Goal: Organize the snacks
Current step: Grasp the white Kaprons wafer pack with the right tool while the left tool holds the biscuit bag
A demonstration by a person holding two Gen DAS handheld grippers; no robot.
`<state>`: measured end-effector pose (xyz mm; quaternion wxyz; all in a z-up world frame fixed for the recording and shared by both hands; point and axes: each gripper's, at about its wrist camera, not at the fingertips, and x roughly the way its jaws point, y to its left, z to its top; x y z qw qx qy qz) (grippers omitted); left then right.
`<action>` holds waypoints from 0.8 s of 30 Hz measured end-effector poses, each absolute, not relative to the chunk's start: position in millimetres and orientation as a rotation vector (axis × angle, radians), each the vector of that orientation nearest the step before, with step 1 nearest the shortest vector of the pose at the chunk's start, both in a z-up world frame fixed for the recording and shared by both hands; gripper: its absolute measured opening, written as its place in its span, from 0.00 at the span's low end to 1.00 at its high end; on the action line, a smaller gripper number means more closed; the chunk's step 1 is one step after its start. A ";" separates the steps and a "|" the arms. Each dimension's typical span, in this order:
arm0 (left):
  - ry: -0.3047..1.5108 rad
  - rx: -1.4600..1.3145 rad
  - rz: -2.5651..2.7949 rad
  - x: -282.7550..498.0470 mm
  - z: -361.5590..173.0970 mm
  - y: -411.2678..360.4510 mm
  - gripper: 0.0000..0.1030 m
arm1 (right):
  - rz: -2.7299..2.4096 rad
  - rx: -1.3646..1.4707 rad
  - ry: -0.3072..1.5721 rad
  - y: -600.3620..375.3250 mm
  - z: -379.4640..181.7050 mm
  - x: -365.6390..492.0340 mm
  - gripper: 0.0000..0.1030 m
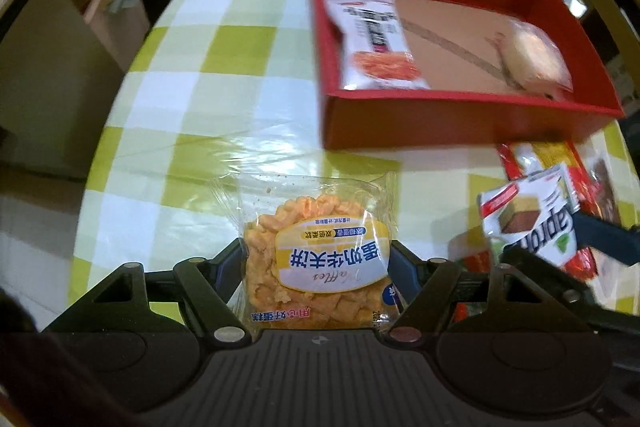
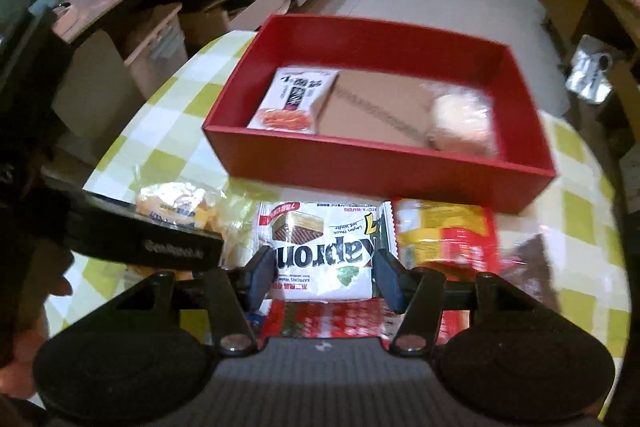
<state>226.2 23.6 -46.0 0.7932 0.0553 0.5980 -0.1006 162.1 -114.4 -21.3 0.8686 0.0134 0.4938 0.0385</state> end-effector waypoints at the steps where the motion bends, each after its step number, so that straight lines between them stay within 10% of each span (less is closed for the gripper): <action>1: 1.281 0.127 -0.231 223.1 -44.9 19.0 0.77 | 0.066 0.017 1.035 -115.3 -20.9 158.7 0.59; 24: 1.313 0.230 -0.255 211.6 -73.8 -16.1 0.94 | 0.052 0.076 1.103 -147.4 -46.8 152.3 0.54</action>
